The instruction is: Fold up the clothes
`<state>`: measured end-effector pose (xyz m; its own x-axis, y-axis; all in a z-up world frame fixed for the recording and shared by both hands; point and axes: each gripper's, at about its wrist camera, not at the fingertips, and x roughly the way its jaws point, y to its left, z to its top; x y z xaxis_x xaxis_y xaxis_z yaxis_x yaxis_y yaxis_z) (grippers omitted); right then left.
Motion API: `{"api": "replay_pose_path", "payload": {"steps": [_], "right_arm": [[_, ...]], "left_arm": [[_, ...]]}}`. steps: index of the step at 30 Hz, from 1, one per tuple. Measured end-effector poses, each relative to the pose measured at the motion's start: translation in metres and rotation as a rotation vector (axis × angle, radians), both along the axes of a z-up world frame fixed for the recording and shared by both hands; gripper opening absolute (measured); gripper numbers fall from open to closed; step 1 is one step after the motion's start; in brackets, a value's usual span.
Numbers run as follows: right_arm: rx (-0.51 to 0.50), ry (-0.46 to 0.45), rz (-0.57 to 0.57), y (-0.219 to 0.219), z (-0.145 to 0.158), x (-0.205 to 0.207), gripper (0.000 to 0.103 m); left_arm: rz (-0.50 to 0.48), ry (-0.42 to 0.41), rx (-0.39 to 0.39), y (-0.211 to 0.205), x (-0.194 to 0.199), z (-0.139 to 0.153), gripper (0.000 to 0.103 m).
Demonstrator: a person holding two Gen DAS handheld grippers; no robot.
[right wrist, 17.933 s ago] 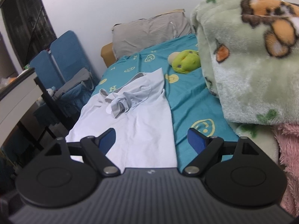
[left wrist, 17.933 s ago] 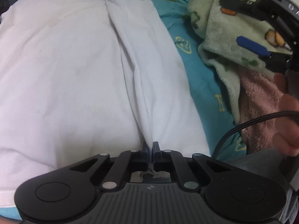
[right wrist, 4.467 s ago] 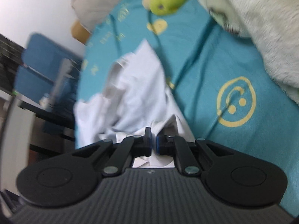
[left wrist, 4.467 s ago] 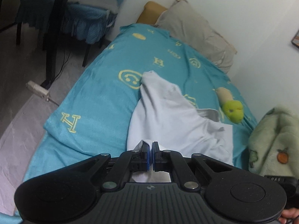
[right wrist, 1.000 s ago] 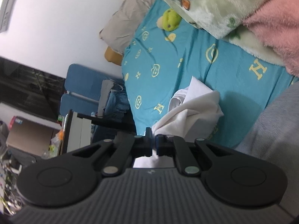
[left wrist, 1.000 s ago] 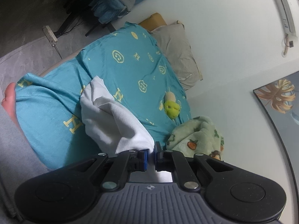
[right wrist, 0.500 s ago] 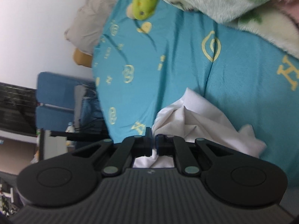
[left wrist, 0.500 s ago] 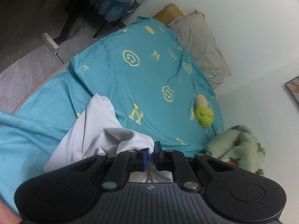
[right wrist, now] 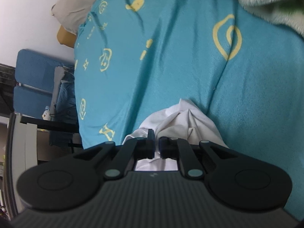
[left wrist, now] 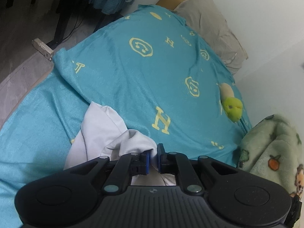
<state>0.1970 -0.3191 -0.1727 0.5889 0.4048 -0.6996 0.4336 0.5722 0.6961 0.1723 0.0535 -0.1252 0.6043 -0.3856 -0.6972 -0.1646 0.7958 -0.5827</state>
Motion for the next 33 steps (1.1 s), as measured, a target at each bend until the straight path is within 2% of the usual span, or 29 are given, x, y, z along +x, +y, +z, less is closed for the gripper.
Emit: {"api": "replay_pose_path", "payload": {"steps": [5,7,8,9,10,11,12,14,16,18,21,24,27,31,33], "right_arm": [[-0.018,-0.012,0.013,0.002,0.007,-0.004,0.01],[-0.034,-0.055,0.047,0.006,0.018,-0.007,0.017],[-0.033,-0.096,0.07,0.008,0.025,-0.01,0.04],[-0.034,-0.143,0.087,0.011,0.034,-0.014,0.071],[-0.034,-0.191,0.105,0.014,0.042,-0.019,0.082],[-0.044,-0.237,0.126,0.017,0.051,-0.025,0.088],[-0.073,-0.282,0.156,0.022,0.059,-0.031,0.088],[-0.129,-0.371,0.215,0.032,0.075,-0.045,0.086],[-0.214,-0.43,0.268,0.044,0.087,-0.056,0.085],[-0.282,-0.439,0.324,0.054,0.091,-0.059,0.068],[-0.351,-0.386,0.355,0.061,0.082,-0.048,0.055],[-0.455,-0.311,0.373,0.075,0.062,-0.024,0.055],[-0.515,-0.252,0.387,0.083,0.04,-0.003,0.054],[-0.56,-0.248,0.409,0.088,0.03,0.002,0.054],[-0.57,-0.248,0.414,0.089,0.029,0.002,0.054]], "left_arm": [[-0.066,-0.047,0.084,-0.007,-0.007,0.01,0.009],[-0.113,-0.079,0.124,-0.012,-0.012,0.018,0.015],[-0.133,-0.101,0.14,-0.015,-0.016,0.023,0.02],[-0.152,-0.124,0.154,-0.018,-0.02,0.028,0.023],[-0.17,-0.143,0.168,-0.021,-0.026,0.034,0.032],[-0.187,-0.161,0.182,-0.024,-0.032,0.04,0.042],[-0.203,-0.185,0.201,-0.027,-0.039,0.046,0.047],[-0.22,-0.267,0.26,-0.031,-0.059,0.057,0.08],[-0.213,-0.32,0.345,-0.036,-0.073,0.063,0.089],[-0.229,-0.335,0.415,-0.042,-0.08,0.063,0.089],[-0.247,-0.283,0.47,-0.049,-0.068,0.048,0.088],[-0.253,-0.222,0.501,-0.055,-0.047,0.032,0.085],[-0.254,-0.162,0.527,-0.058,-0.024,0.014,0.085],[-0.273,-0.129,0.526,-0.056,-0.013,-0.002,0.086],[-0.279,-0.14,0.548,-0.058,-0.015,-0.002,0.086]]}}
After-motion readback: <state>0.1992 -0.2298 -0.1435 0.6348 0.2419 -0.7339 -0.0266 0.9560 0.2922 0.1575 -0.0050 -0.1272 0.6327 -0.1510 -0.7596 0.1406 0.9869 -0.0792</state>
